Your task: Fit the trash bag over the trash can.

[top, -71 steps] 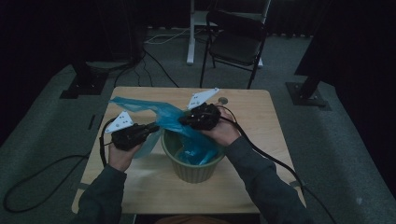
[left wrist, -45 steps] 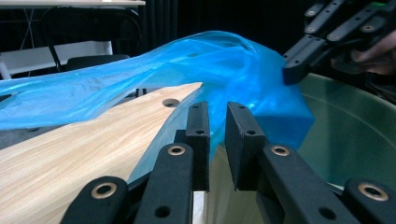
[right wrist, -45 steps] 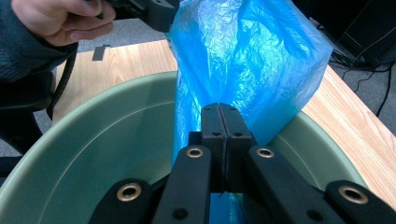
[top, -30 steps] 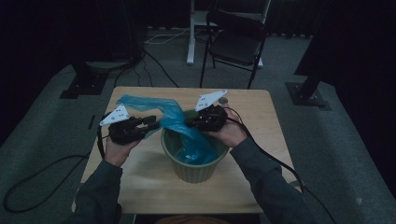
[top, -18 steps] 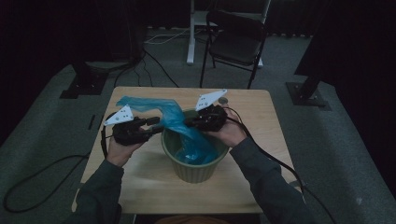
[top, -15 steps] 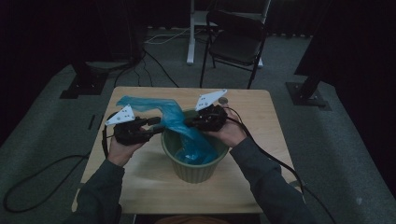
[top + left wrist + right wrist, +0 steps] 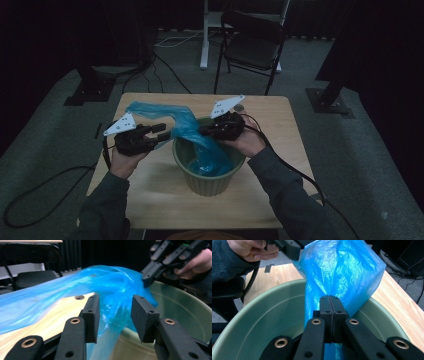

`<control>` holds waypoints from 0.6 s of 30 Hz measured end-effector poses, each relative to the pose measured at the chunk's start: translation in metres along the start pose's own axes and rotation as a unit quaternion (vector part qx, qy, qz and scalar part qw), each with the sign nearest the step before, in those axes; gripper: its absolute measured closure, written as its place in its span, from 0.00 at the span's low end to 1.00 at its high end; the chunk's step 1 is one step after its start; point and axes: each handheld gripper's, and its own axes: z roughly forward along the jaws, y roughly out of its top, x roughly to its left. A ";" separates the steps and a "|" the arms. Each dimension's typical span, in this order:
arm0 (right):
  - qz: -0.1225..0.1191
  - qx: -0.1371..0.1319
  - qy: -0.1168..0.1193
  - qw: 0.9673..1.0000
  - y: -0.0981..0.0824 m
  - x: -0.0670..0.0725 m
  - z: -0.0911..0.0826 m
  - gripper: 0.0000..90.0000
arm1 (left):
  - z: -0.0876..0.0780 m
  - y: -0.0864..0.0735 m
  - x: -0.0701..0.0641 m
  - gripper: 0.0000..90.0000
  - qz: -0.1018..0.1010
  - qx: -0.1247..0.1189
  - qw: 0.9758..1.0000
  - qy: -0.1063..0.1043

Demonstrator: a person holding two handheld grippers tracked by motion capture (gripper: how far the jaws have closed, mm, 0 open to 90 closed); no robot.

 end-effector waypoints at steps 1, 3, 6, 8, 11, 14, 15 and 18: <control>-0.001 0.000 0.000 1.000 0.000 0.000 0.001 1.00 | 0.000 0.000 0.001 0.67 -0.005 0.003 1.000 0.010; -0.001 0.000 0.001 1.000 0.000 0.000 0.001 1.00 | 0.001 0.000 0.003 0.68 -0.008 0.009 1.000 0.018; 0.000 -0.001 0.003 1.000 0.000 0.000 0.001 1.00 | 0.006 -0.001 0.003 0.68 -0.004 0.020 1.000 0.020; 0.001 -0.002 0.004 1.000 0.000 0.000 0.001 1.00 | 0.009 -0.001 0.002 0.66 0.003 0.026 1.000 0.014; 0.000 -0.003 0.003 1.000 0.000 -0.001 0.000 1.00 | 0.012 -0.001 -0.001 0.63 0.011 0.027 1.000 0.002; 0.002 -0.003 0.003 1.000 0.001 -0.001 -0.001 1.00 | 0.014 0.000 -0.003 0.61 0.015 0.026 1.000 -0.006; 0.003 -0.003 0.003 1.000 0.001 -0.001 -0.001 1.00 | 0.014 0.000 -0.004 0.60 0.017 0.026 0.999 -0.009; 0.002 -0.004 0.004 1.000 0.001 -0.002 -0.001 1.00 | 0.016 0.000 -0.005 0.58 0.023 0.026 0.999 -0.015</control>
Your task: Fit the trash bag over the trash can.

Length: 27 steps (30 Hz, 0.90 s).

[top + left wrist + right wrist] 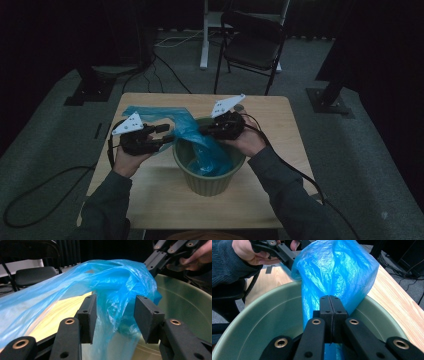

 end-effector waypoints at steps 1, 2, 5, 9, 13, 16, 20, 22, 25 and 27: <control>0.001 0.000 0.000 1.000 0.000 0.000 0.000 1.00 | 0.001 0.000 0.000 0.58 0.001 0.000 1.000 -0.003; 0.002 0.000 0.001 1.000 0.000 0.000 0.001 1.00 | 0.001 0.000 -0.001 0.57 0.003 -0.001 1.000 -0.005; 0.001 0.001 0.003 1.000 0.000 0.000 0.002 1.00 | 0.005 0.001 -0.001 0.57 0.001 0.000 1.000 -0.008; 0.002 0.005 0.007 1.000 -0.001 0.001 0.006 1.00 | 0.008 0.001 -0.002 0.68 0.003 0.006 1.000 -0.011; -0.003 0.012 0.002 1.000 -0.002 0.002 0.006 1.00 | 0.011 0.002 -0.003 0.92 0.004 0.015 1.000 0.011; -0.004 0.014 -0.001 1.000 -0.003 0.003 0.004 1.00 | 0.009 0.001 -0.001 1.00 -0.002 0.014 1.000 0.017; 0.002 0.014 -0.007 1.000 -0.009 -0.001 0.000 1.00 | 0.007 0.001 -0.002 1.00 0.000 0.023 1.000 0.021; 0.005 0.015 -0.008 1.000 -0.012 -0.002 -0.001 1.00 | 0.007 0.001 -0.002 1.00 0.000 0.025 0.999 0.024; 0.012 0.019 -0.015 1.000 -0.019 -0.005 -0.005 1.00 | 0.006 0.000 0.000 1.00 -0.006 0.026 0.999 0.027; 0.014 0.021 -0.017 1.000 -0.022 -0.007 -0.007 1.00 | 0.006 0.000 0.000 1.00 -0.007 0.026 0.999 0.028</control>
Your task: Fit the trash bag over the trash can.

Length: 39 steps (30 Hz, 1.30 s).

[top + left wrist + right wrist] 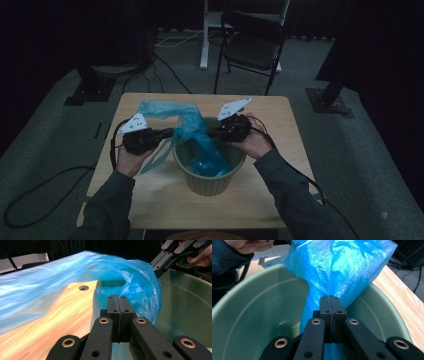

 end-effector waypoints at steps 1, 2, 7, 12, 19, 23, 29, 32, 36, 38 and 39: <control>0.003 0.001 -0.001 1.000 -0.002 -0.001 -0.002 1.00 | 0.000 0.000 0.001 1.00 -0.001 0.002 1.000 0.001; 0.007 0.003 -0.005 1.000 -0.007 -0.004 -0.005 1.00 | 0.000 -0.001 0.001 1.00 -0.002 0.003 1.000 0.001; 0.020 0.004 -0.013 1.000 -0.019 -0.009 -0.013 1.00 | 0.000 -0.002 0.004 1.00 -0.012 0.006 1.000 0.004; 0.040 0.001 -0.018 0.999 -0.035 -0.016 -0.025 1.00 | -0.002 -0.004 0.007 1.00 -0.016 0.011 1.000 0.007; 0.067 -0.007 -0.032 0.997 -0.059 -0.025 -0.046 1.00 | -0.004 -0.007 0.012 1.00 -0.028 0.021 0.999 0.012; 0.083 -0.022 -0.029 0.996 -0.070 -0.029 -0.058 1.00 | -0.005 -0.008 0.015 1.00 -0.035 0.029 0.999 0.018; 0.093 -0.027 -0.031 0.995 -0.077 -0.031 -0.068 0.99 | -0.006 -0.007 0.012 1.00 -0.029 0.028 0.999 0.014; 0.087 -0.028 -0.025 0.995 -0.074 -0.029 -0.068 0.85 | -0.004 -0.006 0.008 1.00 -0.024 0.023 0.999 0.007; 0.080 -0.046 -0.023 0.996 -0.065 -0.024 -0.071 0.73 | -0.004 -0.005 0.006 1.00 -0.020 0.021 1.000 0.006; 0.074 -0.058 -0.023 0.995 -0.059 -0.020 -0.074 0.71 | -0.004 -0.004 0.004 1.00 -0.016 0.020 1.000 0.005; 0.071 -0.060 -0.023 0.995 -0.056 -0.019 -0.075 0.70 | -0.004 -0.004 0.003 0.99 -0.015 0.019 1.000 0.004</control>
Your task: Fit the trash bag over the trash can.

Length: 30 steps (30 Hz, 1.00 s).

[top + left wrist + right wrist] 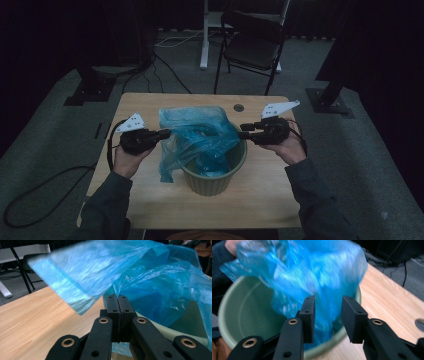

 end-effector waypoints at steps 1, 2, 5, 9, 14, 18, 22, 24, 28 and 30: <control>-0.003 -0.004 0.000 1.000 0.004 0.002 0.000 0.69 | 0.000 0.000 -0.001 0.99 0.001 0.000 1.000 -0.001; -0.005 -0.007 -0.001 1.000 0.008 0.004 0.001 0.68 | 0.001 0.001 -0.002 0.99 0.002 -0.001 1.000 -0.001; -0.012 -0.009 -0.001 1.000 0.023 0.010 0.007 0.65 | 0.002 0.001 -0.003 0.99 0.005 0.000 1.000 -0.002; -0.019 -0.008 -0.005 1.000 0.041 0.017 0.021 0.61 | 0.003 0.002 -0.006 0.99 0.008 0.001 1.000 -0.005; -0.035 0.025 -0.024 0.999 0.055 0.025 0.050 0.58 | 0.003 0.003 -0.009 0.98 0.010 -0.001 1.000 -0.009; -0.053 0.056 -0.047 0.996 0.058 0.029 0.068 0.61 | 0.001 0.003 -0.011 0.98 0.013 -0.004 1.000 -0.011; -0.062 0.088 -0.064 0.992 0.057 0.028 0.076 0.88 | -0.002 0.001 -0.013 0.98 0.014 -0.001 1.000 -0.012; -0.046 0.086 -0.075 0.992 0.055 0.022 0.073 0.98 | -0.004 0.000 -0.014 0.98 0.015 0.001 1.000 -0.011; -0.024 0.080 -0.092 0.992 0.053 0.013 0.066 1.00 | -0.007 -0.002 -0.014 0.98 0.014 0.005 1.000 -0.010; -0.015 0.078 -0.099 0.992 0.052 0.011 0.064 1.00 | -0.009 -0.005 -0.013 0.98 0.012 0.010 1.000 -0.006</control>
